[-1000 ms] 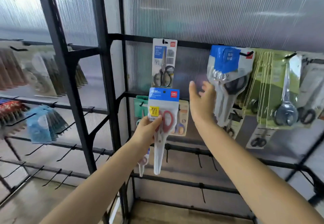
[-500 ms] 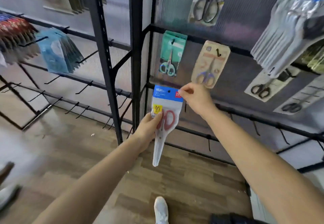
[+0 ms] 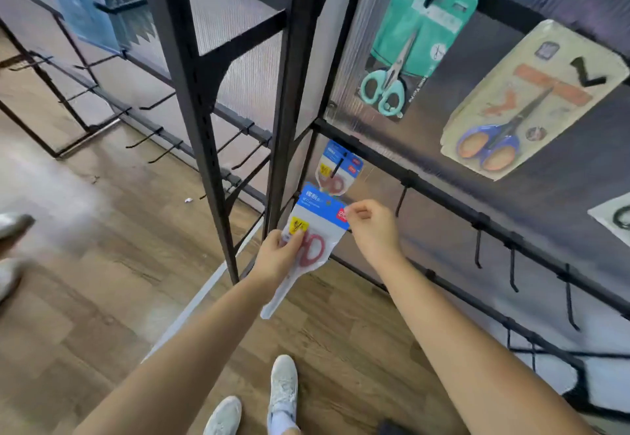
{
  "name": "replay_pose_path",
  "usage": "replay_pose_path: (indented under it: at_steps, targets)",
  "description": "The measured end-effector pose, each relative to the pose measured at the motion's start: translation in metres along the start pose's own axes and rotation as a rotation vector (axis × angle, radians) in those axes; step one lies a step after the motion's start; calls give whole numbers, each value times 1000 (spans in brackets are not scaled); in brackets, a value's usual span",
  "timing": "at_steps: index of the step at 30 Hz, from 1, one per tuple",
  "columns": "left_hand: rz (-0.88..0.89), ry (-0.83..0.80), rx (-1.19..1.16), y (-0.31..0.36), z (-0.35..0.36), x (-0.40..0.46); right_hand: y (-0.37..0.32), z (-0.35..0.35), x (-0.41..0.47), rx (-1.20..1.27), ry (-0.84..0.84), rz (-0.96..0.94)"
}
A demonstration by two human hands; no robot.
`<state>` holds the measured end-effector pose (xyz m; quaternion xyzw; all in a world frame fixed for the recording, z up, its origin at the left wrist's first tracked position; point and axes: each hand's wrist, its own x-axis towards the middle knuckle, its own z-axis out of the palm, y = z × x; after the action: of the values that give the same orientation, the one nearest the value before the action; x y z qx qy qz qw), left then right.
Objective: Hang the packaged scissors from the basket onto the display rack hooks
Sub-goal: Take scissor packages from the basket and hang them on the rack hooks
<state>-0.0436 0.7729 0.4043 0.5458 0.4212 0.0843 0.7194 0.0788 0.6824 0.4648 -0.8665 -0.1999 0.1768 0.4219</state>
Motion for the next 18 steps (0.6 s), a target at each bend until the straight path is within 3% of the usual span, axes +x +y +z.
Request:
replay_pose_path:
  at_steps: [11, 18]
  targets:
    - [-88, 154, -65, -6, 40, 76, 30, 17, 76, 30, 11, -41]
    - [-49, 235, -110, -18, 46, 99, 43, 30, 91, 55, 17, -123]
